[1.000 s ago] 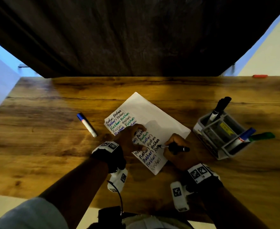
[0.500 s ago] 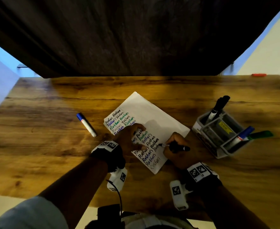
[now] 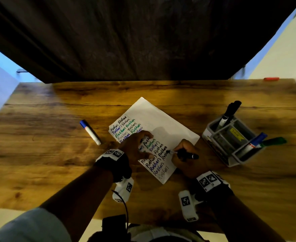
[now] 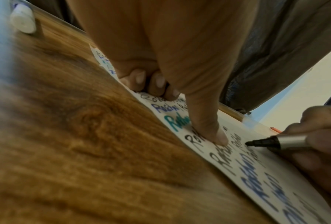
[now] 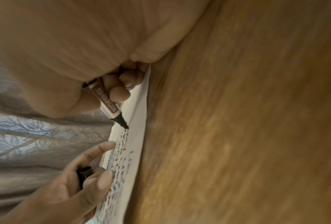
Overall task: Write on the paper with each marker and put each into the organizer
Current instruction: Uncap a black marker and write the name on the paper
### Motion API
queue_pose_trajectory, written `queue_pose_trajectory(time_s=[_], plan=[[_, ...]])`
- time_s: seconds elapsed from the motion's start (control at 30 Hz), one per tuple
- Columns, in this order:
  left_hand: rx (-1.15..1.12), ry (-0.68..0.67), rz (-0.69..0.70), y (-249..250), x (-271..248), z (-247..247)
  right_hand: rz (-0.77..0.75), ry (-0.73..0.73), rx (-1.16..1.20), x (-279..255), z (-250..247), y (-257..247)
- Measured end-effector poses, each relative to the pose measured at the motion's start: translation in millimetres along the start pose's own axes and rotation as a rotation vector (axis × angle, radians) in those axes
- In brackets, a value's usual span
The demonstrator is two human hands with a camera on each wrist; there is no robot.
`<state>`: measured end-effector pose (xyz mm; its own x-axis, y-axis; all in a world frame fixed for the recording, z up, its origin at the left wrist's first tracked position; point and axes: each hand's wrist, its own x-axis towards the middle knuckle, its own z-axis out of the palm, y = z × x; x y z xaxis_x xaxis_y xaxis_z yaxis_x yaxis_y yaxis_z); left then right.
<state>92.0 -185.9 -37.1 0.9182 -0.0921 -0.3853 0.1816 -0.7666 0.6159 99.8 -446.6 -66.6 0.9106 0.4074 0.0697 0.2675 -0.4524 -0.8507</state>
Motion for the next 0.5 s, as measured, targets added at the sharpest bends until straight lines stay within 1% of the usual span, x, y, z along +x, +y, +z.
queue_pose_trajectory(time_s=[0.07,0.17,0.27,0.33,0.43,0.5], plan=[[0.006,0.004,0.003,-0.1,-0.3,0.3,-0.011,0.003,-0.028,-0.5,-0.8,-1.3],[0.008,0.004,0.009,-0.2,-0.1,0.1,-0.005,0.029,0.011,-0.5,-0.5,-2.1],[0.004,0.003,0.006,-0.2,0.3,0.8,-0.009,0.01,0.039,0.2,-1.9,-1.5],[0.0,0.008,0.011,-1.0,0.2,1.1,0.005,0.04,0.061,-0.6,-0.6,-3.0],[-0.009,0.001,0.018,-1.9,0.2,0.9,0.088,0.088,0.151,-1.7,1.8,-12.5],[-0.019,-0.002,0.012,-1.0,0.2,0.4,0.132,0.086,0.182,-0.7,1.8,-16.5]])
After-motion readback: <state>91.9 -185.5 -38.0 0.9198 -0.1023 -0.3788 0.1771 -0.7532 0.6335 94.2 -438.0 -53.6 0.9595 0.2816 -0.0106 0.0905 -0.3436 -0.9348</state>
